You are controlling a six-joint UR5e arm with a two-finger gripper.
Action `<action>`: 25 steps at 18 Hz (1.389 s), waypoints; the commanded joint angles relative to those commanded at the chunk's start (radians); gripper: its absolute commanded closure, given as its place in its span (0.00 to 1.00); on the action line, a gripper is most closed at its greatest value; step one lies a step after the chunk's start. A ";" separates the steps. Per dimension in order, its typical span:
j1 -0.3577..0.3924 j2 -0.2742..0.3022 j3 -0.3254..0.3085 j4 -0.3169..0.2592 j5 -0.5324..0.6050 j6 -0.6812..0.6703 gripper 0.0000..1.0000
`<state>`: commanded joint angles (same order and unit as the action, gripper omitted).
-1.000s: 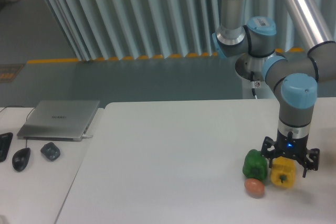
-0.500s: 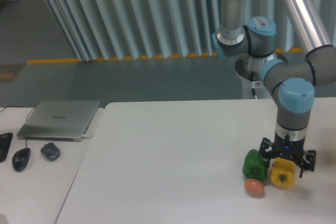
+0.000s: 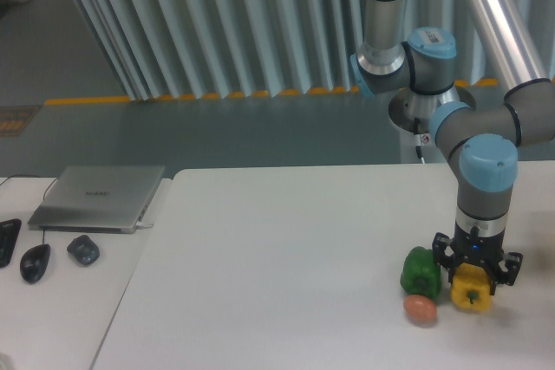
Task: Place the yellow pepper in a basket
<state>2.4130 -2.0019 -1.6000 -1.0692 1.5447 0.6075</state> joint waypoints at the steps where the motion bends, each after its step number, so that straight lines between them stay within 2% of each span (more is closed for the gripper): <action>1: 0.000 0.002 0.000 0.000 0.002 -0.002 0.60; 7: 0.003 0.034 0.052 -0.012 0.008 0.008 0.61; 9: 0.006 0.046 0.081 -0.032 0.008 0.064 0.61; 10: 0.009 0.063 0.093 -0.060 0.008 0.162 0.61; 12: 0.028 0.093 0.095 -0.069 0.005 0.352 0.61; 15: 0.054 0.101 0.098 -0.063 0.002 0.448 0.59; 18: 0.084 0.104 0.109 -0.066 0.000 0.665 0.59; 22: 0.130 0.101 0.112 -0.069 0.006 0.889 0.59; 25: 0.161 0.086 0.167 -0.066 0.008 1.023 0.59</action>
<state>2.5739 -1.9159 -1.4329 -1.1352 1.5524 1.6300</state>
